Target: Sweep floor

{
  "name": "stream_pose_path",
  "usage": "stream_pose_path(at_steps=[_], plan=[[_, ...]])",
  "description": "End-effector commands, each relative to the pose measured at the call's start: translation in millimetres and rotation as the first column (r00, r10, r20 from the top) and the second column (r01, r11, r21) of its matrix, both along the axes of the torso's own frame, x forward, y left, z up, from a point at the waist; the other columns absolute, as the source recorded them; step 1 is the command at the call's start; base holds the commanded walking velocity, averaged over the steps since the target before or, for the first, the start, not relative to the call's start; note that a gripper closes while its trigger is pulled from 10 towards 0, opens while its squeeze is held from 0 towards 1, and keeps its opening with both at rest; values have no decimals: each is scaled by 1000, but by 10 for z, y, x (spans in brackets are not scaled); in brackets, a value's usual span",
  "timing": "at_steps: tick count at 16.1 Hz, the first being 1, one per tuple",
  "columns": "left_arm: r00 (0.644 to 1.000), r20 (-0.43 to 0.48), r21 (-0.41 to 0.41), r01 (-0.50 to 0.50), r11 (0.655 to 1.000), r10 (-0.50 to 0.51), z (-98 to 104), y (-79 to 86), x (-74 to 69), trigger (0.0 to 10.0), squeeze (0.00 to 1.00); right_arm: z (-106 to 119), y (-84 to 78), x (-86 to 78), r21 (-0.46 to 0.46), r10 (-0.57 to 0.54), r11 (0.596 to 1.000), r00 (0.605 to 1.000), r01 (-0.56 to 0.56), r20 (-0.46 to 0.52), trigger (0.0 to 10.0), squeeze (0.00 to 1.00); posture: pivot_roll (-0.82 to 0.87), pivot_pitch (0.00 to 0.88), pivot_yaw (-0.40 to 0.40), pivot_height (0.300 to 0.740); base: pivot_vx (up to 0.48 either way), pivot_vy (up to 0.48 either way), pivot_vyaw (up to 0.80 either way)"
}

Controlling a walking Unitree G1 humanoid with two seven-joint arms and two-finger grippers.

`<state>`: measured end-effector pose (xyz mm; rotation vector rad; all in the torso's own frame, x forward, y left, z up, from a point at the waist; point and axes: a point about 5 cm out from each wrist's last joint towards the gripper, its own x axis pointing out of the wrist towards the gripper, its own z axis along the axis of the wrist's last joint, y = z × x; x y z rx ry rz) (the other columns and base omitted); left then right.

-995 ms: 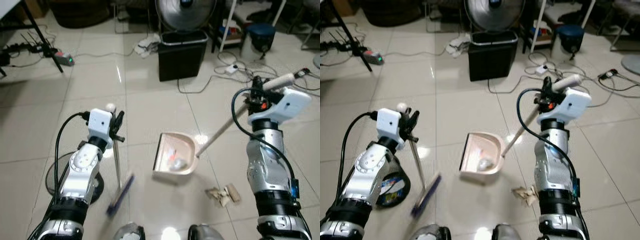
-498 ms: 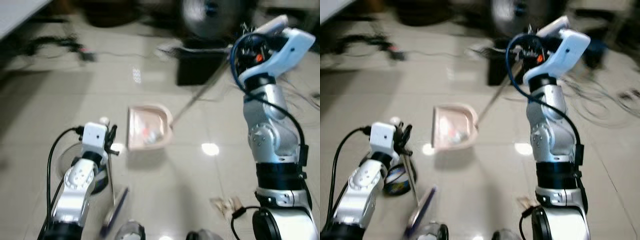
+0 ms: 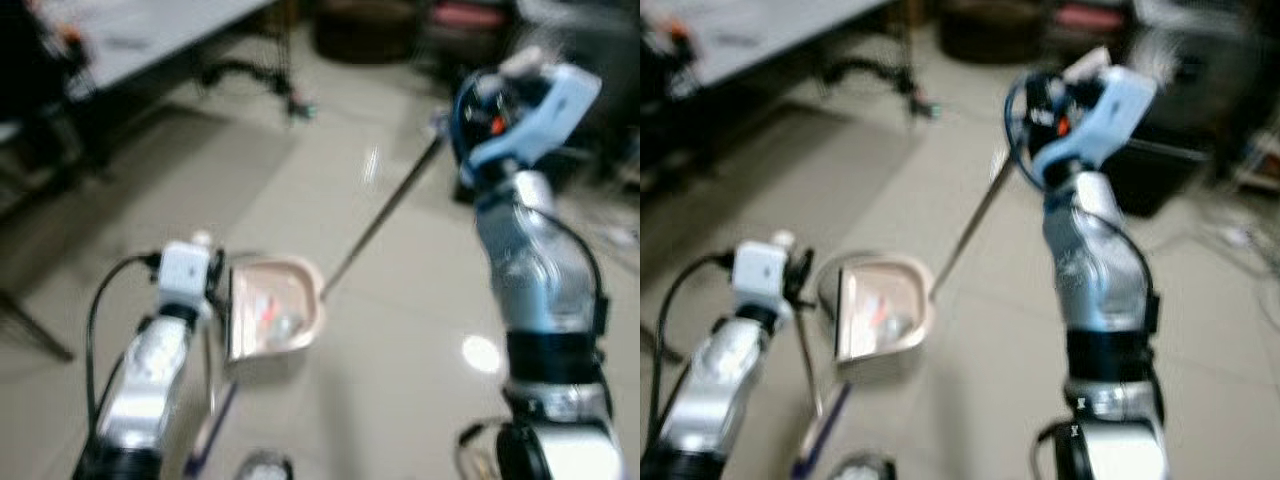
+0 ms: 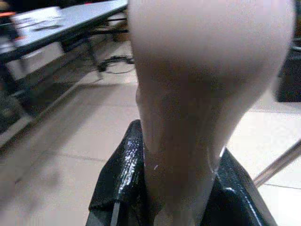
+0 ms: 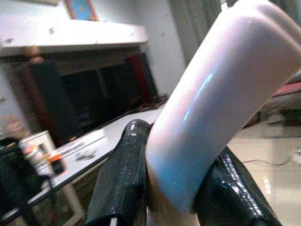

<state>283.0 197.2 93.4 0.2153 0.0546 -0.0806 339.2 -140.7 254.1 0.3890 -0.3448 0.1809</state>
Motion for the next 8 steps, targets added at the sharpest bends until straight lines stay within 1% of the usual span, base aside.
stream_pose_path(at_steps=[1,2,3,4,8], plan=[[998,58,4,36,999,-36,132,-107,63,10000,0,107,-121,-51,23,-49,999,997,48,54,10000,0,-38,0,15,740,0,0,800],[997,61,3,41,999,-41,140,-125,70,10000,0,104,-146,-55,19,-64,998,996,63,58,10000,0,-39,0,17,740,0,0,800],[997,62,8,48,999,-48,144,-136,75,10000,0,102,-166,-61,15,-77,997,995,77,64,10000,0,-41,0,20,740,251,0,694],[997,58,18,56,998,-57,134,-147,85,10000,0,85,-210,-66,41,-99,995,993,96,61,10000,0,-44,0,23,740,285,0,0],[997,50,30,58,998,-60,117,-145,131,10000,0,31,-291,-89,53,-157,987,986,154,54,10000,0,-51,0,35,740,372,0,0]])
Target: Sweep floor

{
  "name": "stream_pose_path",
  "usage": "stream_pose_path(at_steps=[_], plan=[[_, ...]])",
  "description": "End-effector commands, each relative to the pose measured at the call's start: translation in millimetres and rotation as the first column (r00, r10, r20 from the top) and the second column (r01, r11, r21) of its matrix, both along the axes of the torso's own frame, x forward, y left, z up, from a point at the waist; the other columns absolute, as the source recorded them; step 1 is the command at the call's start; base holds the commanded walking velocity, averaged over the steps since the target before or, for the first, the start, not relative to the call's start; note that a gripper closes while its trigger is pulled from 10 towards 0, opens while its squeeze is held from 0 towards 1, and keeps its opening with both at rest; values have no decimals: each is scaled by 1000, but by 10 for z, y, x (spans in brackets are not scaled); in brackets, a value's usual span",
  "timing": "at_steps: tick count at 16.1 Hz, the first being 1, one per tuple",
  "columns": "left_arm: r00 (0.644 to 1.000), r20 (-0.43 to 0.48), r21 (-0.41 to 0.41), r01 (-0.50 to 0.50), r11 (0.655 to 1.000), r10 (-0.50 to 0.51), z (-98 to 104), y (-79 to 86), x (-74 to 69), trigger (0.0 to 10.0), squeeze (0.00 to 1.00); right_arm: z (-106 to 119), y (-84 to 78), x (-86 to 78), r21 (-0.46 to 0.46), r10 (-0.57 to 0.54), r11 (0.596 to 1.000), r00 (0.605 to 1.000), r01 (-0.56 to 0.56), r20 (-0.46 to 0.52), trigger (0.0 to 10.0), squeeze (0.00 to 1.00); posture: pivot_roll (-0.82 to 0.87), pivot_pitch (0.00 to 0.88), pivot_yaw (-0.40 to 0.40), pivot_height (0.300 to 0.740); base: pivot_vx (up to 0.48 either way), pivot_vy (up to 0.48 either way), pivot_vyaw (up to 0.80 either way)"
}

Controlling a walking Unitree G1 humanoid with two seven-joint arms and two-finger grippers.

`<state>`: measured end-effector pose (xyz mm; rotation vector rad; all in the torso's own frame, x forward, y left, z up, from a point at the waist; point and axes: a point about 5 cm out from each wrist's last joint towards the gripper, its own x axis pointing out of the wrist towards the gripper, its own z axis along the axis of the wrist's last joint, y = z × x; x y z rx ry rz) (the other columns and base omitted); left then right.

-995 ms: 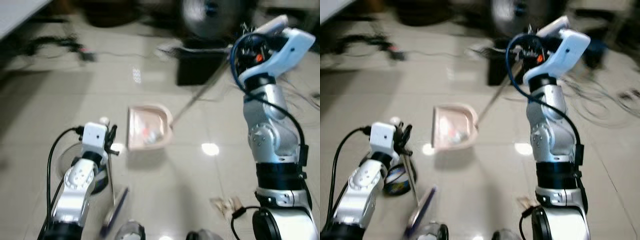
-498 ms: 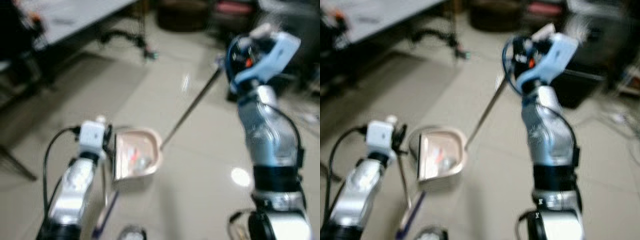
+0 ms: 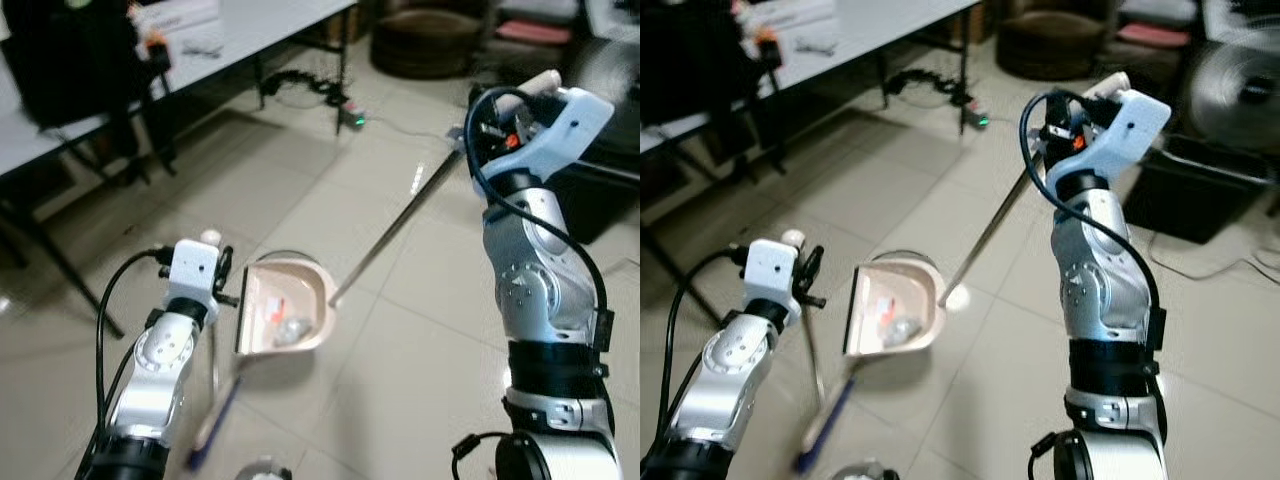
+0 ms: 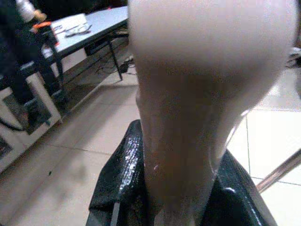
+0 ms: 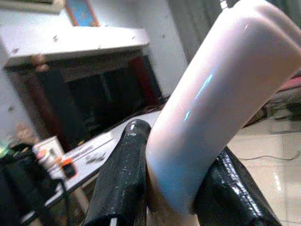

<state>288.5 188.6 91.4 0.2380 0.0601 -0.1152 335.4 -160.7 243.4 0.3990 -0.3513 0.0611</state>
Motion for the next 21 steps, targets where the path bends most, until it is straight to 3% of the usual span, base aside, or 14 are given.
stream_pose_path(at_steps=[1,9,11,21], plan=[[998,59,7,24,1000,-24,137,-62,77,10000,0,121,-99,-54,17,-48,999,996,47,70,10000,0,-51,0,35,740,420,0,0],[998,60,-3,13,1000,-12,132,-60,83,10000,0,93,-54,-36,-28,-28,999,998,29,53,10000,0,-42,0,28,740,433,0,0],[998,60,-3,15,1000,-15,132,-64,85,10000,0,91,-47,-32,-38,-30,999,998,32,49,10000,0,-43,0,29,740,435,0,638],[998,61,4,18,1000,-18,123,-66,82,10000,0,70,-79,-22,15,-42,999,998,42,44,10000,0,-41,0,24,740,431,0,80]])
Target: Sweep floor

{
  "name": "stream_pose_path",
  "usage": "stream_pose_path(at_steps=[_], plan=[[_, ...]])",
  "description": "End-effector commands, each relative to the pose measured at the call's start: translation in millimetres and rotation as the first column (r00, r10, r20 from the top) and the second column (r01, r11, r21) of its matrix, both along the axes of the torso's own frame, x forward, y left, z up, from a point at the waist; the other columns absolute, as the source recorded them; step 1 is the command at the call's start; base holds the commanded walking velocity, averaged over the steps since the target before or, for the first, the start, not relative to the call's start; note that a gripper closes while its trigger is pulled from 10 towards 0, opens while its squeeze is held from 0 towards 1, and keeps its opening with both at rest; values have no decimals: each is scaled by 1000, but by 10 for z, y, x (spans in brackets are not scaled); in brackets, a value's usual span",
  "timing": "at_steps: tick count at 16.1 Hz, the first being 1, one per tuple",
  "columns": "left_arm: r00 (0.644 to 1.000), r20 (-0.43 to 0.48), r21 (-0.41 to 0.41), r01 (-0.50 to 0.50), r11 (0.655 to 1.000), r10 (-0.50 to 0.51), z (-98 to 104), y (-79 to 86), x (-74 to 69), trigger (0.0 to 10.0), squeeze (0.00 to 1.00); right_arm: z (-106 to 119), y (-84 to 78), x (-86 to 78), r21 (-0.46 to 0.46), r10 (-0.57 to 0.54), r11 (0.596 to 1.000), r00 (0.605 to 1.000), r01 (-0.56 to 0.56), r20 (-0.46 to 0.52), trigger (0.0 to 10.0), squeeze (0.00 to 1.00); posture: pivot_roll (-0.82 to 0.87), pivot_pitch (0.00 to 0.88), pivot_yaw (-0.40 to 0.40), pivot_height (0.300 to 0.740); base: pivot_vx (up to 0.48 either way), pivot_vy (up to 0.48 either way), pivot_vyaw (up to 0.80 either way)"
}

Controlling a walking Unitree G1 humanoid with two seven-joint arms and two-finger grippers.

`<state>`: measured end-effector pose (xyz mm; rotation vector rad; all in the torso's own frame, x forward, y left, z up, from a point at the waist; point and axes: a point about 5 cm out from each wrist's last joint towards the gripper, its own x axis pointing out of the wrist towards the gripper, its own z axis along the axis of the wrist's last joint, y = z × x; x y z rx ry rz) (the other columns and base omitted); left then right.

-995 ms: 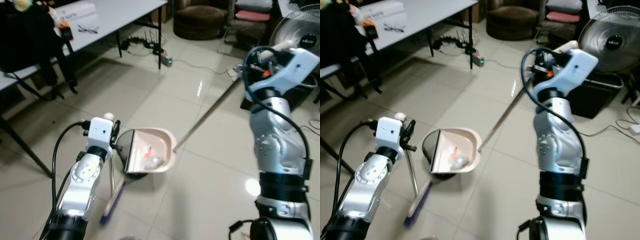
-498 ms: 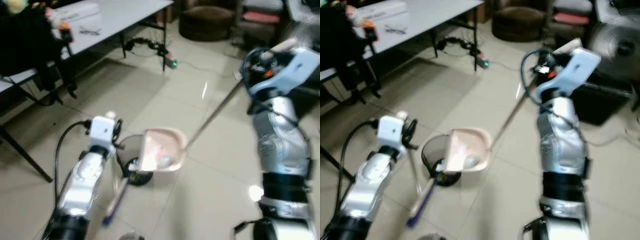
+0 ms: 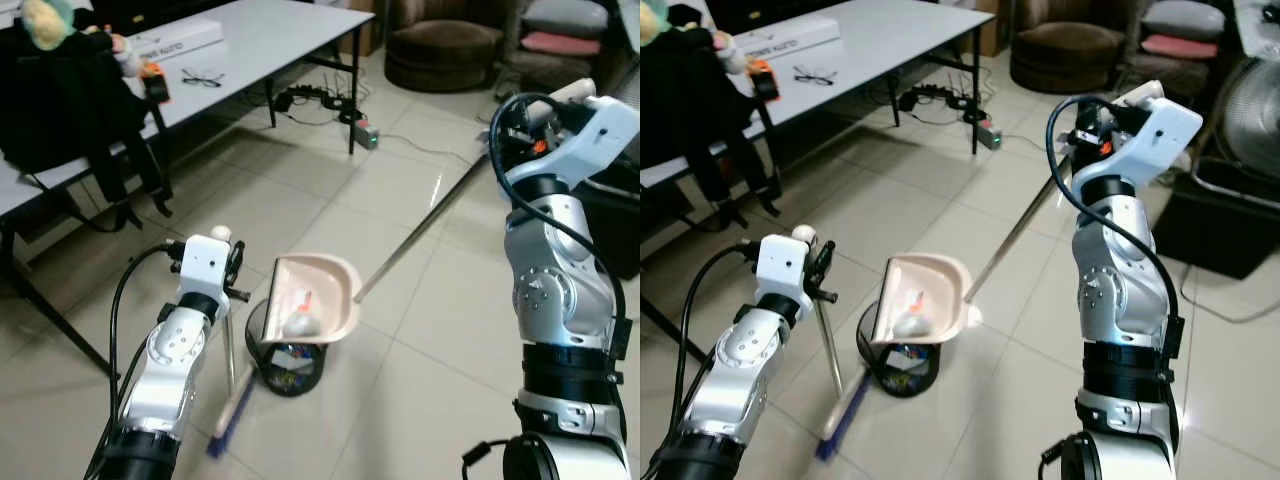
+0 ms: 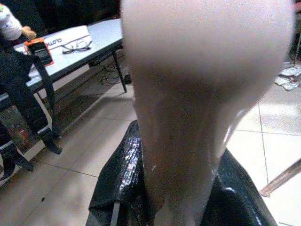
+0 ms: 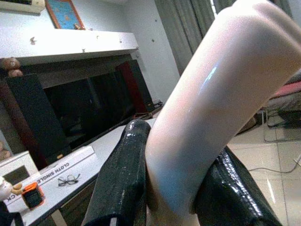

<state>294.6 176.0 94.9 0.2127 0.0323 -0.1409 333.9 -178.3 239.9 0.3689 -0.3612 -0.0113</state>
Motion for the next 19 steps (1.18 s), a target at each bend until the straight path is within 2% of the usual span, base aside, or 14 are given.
stream_pose_path(at_steps=[1,10,11,14,15,17,19], plan=[[999,38,31,-11,999,10,88,60,21,10000,0,108,89,-8,31,30,999,998,-31,52,10000,0,-40,0,25,740,398,0,0],[999,36,40,-16,999,15,82,63,-2,10000,0,101,4,-9,62,-9,998,998,5,62,10000,0,-38,0,26,740,0,0,0],[999,34,43,-16,999,15,78,57,-2,10000,0,109,12,-9,42,-8,999,997,5,76,10000,0,-38,0,26,740,0,0,0],[999,33,49,-9,999,8,70,40,-16,10000,0,182,156,-45,-105,35,994,987,-18,158,10000,0,-39,3,28,740,0,0,0],[999,33,49,-9,999,7,70,39,-16,10000,0,186,169,-47,-114,39,993,986,-20,165,10000,0,-39,3,28,740,0,0,0],[999,32,50,-7,999,5,70,34,-15,10000,0,192,345,-80,-214,103,975,967,-53,231,10000,0,-41,2,29,740,0,0,0],[999,31,51,-5,999,3,68,26,-13,10000,0,144,486,-89,-302,157,950,955,-77,252,10000,0,-40,0,29,740,0,0,0]])
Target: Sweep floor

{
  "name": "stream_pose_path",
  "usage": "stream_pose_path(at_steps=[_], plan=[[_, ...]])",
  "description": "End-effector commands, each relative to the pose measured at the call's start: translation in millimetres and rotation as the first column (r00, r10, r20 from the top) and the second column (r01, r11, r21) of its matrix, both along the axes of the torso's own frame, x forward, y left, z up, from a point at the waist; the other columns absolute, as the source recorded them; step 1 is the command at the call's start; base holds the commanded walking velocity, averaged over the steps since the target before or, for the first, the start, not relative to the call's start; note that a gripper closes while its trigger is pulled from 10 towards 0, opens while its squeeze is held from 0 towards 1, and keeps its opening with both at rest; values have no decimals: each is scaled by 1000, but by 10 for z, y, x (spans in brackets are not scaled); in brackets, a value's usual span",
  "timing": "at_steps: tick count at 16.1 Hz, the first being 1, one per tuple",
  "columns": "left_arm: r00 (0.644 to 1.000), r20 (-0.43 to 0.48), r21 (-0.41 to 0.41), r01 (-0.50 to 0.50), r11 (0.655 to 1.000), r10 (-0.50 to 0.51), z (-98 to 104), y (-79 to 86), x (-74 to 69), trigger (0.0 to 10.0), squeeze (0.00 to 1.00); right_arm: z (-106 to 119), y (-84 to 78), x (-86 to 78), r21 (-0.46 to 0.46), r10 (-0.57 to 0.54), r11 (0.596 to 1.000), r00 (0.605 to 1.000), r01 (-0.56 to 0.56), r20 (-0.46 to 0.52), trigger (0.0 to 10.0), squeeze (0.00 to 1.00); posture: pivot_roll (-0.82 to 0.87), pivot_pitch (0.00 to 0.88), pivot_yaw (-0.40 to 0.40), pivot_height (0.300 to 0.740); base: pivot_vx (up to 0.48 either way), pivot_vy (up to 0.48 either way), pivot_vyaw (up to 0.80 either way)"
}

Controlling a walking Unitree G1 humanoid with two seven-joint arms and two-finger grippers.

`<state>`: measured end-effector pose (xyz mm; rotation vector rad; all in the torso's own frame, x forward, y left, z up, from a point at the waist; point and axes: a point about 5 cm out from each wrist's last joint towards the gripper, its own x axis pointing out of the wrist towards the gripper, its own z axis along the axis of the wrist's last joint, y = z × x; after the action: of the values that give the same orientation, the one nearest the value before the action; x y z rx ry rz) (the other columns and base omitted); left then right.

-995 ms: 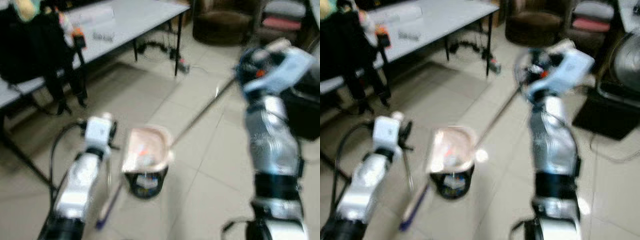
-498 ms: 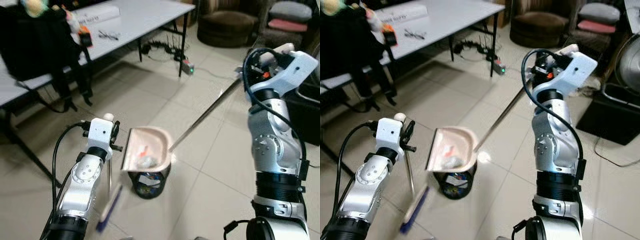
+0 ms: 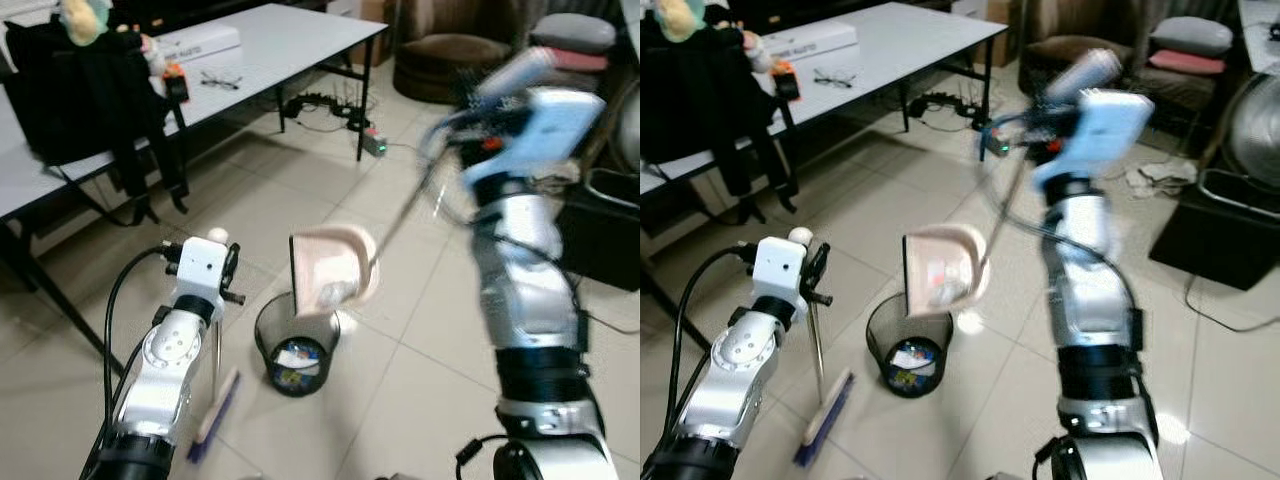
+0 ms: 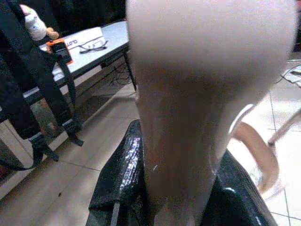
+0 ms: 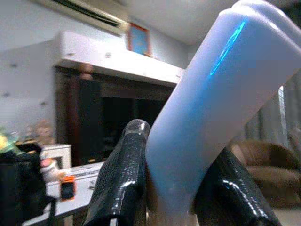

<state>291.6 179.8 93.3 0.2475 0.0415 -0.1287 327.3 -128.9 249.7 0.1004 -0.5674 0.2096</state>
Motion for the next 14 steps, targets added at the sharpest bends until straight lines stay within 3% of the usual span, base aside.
stream_pose_path(at_steps=[1,3,8,14], plan=[[999,36,19,10,1000,-11,83,-19,18,10000,0,10,97,-34,-67,27,997,997,-23,70,10000,0,-39,0,27,740,0,0,0],[999,37,19,10,1000,-10,83,-22,18,10000,0,-8,174,-46,-94,51,995,995,-42,91,10000,0,-37,0,26,740,0,0,0],[999,39,25,12,1000,-13,76,-34,12,10000,0,-170,573,-170,-262,190,954,969,-145,157,10000,0,-36,0,23,740,0,0,0],[999,37,30,20,999,-21,66,-48,10,10000,0,-260,702,-242,-351,271,915,947,-197,174,10000,0,-37,0,20,740,0,0,0]])
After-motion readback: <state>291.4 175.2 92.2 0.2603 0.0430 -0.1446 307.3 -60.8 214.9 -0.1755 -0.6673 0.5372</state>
